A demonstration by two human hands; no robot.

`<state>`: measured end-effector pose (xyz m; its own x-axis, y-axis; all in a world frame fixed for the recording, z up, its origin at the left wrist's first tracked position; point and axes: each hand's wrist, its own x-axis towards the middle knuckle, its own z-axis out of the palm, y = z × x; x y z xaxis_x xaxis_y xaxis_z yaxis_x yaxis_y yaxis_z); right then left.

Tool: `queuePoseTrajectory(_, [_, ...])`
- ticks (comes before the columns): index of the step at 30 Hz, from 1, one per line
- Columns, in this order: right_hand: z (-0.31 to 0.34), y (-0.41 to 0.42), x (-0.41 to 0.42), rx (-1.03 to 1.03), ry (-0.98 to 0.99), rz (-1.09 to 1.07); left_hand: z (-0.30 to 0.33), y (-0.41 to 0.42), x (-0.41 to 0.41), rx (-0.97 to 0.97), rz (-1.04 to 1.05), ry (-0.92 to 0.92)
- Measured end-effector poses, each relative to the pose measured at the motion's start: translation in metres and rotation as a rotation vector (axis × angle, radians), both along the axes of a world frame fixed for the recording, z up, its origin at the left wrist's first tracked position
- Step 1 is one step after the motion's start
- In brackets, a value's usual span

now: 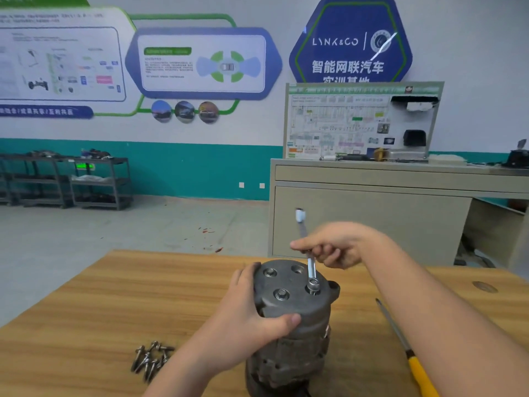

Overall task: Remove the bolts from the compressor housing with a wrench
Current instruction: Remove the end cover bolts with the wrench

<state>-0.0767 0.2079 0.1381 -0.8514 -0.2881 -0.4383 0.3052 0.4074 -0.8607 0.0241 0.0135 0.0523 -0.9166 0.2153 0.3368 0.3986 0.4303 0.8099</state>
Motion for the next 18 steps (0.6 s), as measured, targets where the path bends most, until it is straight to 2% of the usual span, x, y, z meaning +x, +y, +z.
queuePoseTrajectory(3, [0.021,-0.041,0.006,0.359,0.259,0.156,0.002,0.000,-0.002,-0.008,-0.005,-0.003])
queuePoseTrajectory(7, [0.011,-0.074,0.063,0.827,0.952,0.333,0.001,0.000,0.000,0.002,-0.033,0.012])
queuePoseTrajectory(11, [-0.031,-0.059,0.121,0.819,1.471,0.189,-0.004,-0.001,-0.001,-0.049,-0.057,0.088])
queuePoseTrajectory(12, [-0.043,-0.049,0.128,0.717,1.560,0.142,-0.006,-0.002,-0.001,-0.037,-0.035,0.098])
queuePoseTrajectory(13, [-0.055,-0.036,0.133,0.519,1.624,0.077,-0.008,-0.004,-0.002,-0.003,-0.022,0.089])
queuePoseTrajectory(14, [-0.067,-0.023,0.136,0.281,1.605,0.022,-0.010,-0.006,-0.001,0.027,-0.018,0.076])
queuePoseTrajectory(16, [-0.084,-0.001,0.139,-0.089,1.412,-0.128,-0.013,-0.008,0.001,0.047,-0.018,0.045])
queuePoseTrajectory(18, [-0.087,0.014,0.133,-0.516,1.014,-0.331,-0.015,-0.009,0.002,0.063,-0.021,0.034])
